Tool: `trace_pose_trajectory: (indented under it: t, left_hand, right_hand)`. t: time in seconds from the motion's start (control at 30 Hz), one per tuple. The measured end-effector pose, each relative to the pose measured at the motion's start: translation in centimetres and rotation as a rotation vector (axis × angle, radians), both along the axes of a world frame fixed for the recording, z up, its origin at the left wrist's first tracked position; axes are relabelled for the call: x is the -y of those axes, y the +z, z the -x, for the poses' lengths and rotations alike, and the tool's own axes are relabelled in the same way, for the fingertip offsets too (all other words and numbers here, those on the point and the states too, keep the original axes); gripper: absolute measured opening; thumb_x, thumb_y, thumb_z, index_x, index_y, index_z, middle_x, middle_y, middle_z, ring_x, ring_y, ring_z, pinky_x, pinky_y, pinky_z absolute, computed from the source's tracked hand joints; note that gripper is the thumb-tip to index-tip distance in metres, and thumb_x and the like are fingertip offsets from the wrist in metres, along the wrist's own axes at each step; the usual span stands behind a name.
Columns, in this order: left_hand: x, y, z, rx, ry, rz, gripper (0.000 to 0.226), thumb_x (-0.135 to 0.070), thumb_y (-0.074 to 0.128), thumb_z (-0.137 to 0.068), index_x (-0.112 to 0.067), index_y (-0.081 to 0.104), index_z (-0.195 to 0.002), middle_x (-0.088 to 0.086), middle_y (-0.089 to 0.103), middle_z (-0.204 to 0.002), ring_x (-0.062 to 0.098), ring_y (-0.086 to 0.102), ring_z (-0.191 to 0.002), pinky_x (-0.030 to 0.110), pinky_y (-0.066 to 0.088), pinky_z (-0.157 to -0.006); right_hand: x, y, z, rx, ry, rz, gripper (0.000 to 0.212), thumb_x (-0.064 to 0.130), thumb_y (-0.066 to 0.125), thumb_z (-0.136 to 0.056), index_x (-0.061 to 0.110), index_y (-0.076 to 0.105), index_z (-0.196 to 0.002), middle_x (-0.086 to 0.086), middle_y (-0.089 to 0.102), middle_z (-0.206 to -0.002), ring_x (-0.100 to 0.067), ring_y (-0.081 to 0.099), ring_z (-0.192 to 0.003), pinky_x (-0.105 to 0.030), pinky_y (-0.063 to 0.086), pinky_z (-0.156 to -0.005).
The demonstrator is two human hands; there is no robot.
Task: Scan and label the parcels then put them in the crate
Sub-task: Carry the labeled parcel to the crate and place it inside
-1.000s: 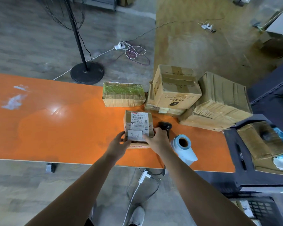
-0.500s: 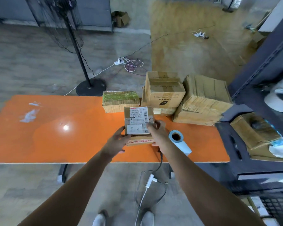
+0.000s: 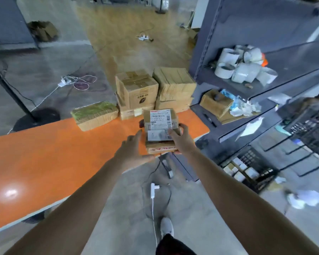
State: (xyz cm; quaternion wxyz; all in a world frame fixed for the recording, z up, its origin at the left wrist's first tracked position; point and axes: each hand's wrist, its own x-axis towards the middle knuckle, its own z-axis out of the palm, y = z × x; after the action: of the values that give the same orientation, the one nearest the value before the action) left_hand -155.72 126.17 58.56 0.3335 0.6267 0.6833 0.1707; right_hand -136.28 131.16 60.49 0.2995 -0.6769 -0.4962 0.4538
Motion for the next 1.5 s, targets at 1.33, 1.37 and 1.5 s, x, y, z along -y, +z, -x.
trace_pose_trajectory:
  t: [1.33, 1.37, 1.5]
  left_hand:
    - [30.7, 0.7, -63.7, -0.309, -0.817, -0.128, 0.127, -0.088, 0.056, -0.058, -0.033, -0.008, -0.153, 0.004, 0.007, -0.16, 0.03, 0.013, -0.146, 0.052, 0.029, -0.113]
    - [30.1, 0.5, -64.3, -0.299, -0.791, -0.112, 0.129, -0.09, 0.055, -0.055, -0.033, -0.006, -0.153, 0.004, 0.008, -0.16, 0.03, 0.013, -0.145, 0.053, 0.029, -0.112]
    - [26.7, -0.1, -66.9, -0.299, -0.719, -0.104, 0.13, -0.09, 0.058, -0.051, -0.036, -0.003, -0.152, 0.002, 0.014, -0.156, 0.032, 0.017, -0.142, 0.051, 0.031, -0.111]
  right_hand:
    - [48.7, -0.2, -61.9, 0.053, -0.845, 0.008, 0.067, 0.046, 0.062, -0.09, 0.019, 0.034, -0.145, -0.005, 0.06, -0.113, -0.02, 0.063, -0.082, -0.036, 0.057, -0.06]
    - [48.0, -0.4, -63.0, 0.043, -0.83, 0.011, 0.068, 0.046, 0.062, -0.089, 0.02, 0.033, -0.146, -0.006, 0.061, -0.117, -0.022, 0.064, -0.086, -0.037, 0.058, -0.06]
    - [43.8, -1.2, -66.4, 0.01, -0.768, 0.02, 0.069, 0.047, 0.062, -0.089, 0.021, 0.033, -0.146, -0.01, 0.062, -0.123, -0.026, 0.066, -0.092, -0.032, 0.055, -0.055]
